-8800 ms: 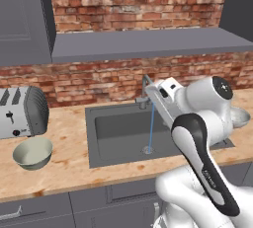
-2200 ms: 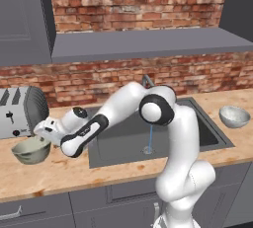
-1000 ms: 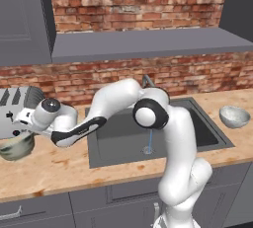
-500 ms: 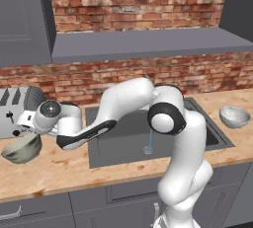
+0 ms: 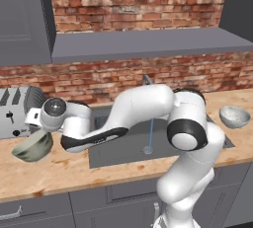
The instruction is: Rinse each bowl for a few seconds and place them down in the sink or on the counter.
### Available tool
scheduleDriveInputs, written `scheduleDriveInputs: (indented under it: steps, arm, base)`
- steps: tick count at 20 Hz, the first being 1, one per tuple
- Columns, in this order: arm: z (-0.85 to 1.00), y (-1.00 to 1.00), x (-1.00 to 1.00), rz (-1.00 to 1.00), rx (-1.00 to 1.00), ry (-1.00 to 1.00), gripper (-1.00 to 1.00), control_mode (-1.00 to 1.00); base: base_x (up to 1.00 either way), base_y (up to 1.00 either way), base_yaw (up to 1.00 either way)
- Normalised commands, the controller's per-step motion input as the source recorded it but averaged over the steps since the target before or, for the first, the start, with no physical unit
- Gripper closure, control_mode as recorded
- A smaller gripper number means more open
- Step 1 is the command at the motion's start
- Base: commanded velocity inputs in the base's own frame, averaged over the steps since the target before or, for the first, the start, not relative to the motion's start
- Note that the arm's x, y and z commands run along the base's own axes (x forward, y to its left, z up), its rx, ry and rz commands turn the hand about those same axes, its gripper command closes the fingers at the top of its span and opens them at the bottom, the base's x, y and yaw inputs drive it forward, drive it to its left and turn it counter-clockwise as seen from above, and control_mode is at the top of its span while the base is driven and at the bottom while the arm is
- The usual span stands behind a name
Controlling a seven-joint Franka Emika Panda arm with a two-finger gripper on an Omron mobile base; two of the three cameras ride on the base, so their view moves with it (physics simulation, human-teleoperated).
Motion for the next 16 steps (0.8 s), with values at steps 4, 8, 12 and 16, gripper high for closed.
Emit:
scheduleDriveInputs:
  steps: [4,8,12,16]
  arm:
    - [0.4,-0.39,-0.15,-0.05,-0.07,-0.04,1.0,-1.0]
    - [0.31,-0.31,-0.1,-0.07,-0.09,-0.05,1.0,-1.0]
    - [0.2,-0.22,-0.01,-0.09,-0.13,-0.05,1.0,-1.0]
    - [0.08,-0.13,0.0,-0.11,-0.14,-0.06,1.0,-1.0]
  base:
    - [0.0,0.0,0.0]
    - [0.0,0.0,0.0]
    - [0.0,0.0,0.0]
    - [0.0,0.0,0.0]
